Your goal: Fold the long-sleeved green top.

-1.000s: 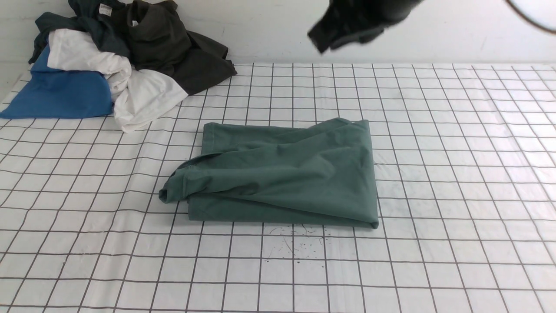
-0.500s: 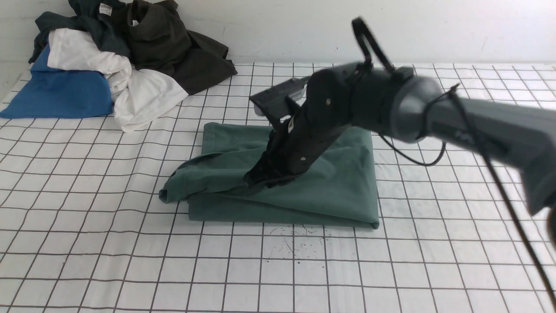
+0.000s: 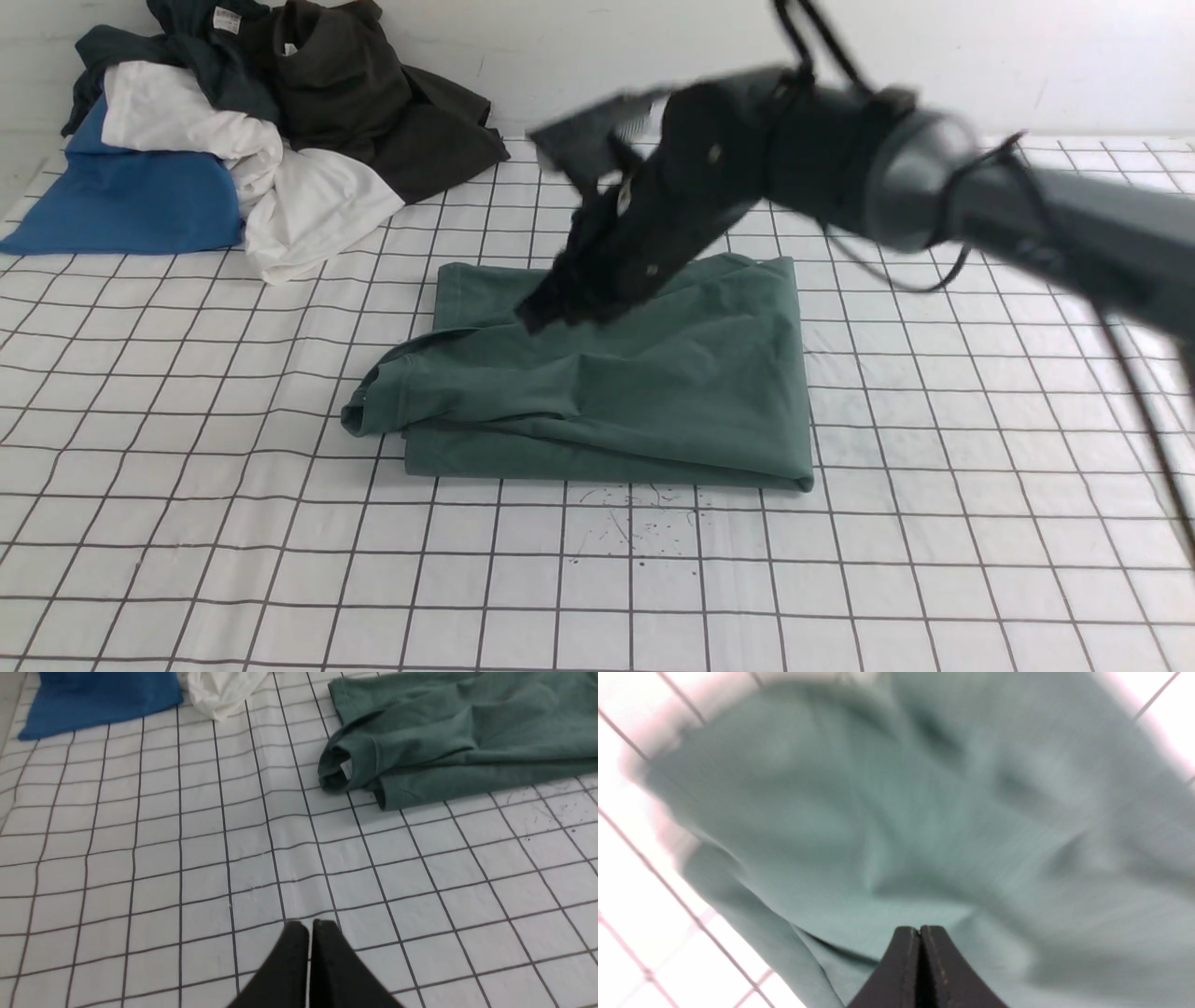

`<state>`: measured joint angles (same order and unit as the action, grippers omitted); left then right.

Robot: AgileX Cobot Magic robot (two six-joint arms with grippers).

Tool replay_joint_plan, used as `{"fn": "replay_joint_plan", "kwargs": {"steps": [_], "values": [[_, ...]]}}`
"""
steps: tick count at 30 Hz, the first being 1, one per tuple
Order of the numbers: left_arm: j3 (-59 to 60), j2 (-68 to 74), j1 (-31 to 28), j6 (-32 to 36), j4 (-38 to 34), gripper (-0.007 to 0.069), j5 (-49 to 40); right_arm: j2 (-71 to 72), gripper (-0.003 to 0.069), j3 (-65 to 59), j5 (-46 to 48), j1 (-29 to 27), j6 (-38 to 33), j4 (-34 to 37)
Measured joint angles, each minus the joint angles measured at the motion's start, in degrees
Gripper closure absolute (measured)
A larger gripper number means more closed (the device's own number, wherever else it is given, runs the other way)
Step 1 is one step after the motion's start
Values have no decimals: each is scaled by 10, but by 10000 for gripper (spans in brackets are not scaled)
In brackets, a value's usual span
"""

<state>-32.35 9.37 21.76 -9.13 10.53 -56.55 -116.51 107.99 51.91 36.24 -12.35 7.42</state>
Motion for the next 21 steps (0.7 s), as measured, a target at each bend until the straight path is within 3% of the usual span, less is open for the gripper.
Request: {"fn": "replay_joint_plan", "kwargs": {"steps": [7, 11, 21], "values": [[52, -90, 0, 0, -1, 631, 18, 195, 673, -30, 34, 0, 0, -36], [57, -103, 0, 0, -1, 631, 27, 303, 673, -118, 24, 0, 0, -40], [57, -104, 0, 0, -1, 631, 29, 612, 673, -414, -111, 0, 29, -26]]}}
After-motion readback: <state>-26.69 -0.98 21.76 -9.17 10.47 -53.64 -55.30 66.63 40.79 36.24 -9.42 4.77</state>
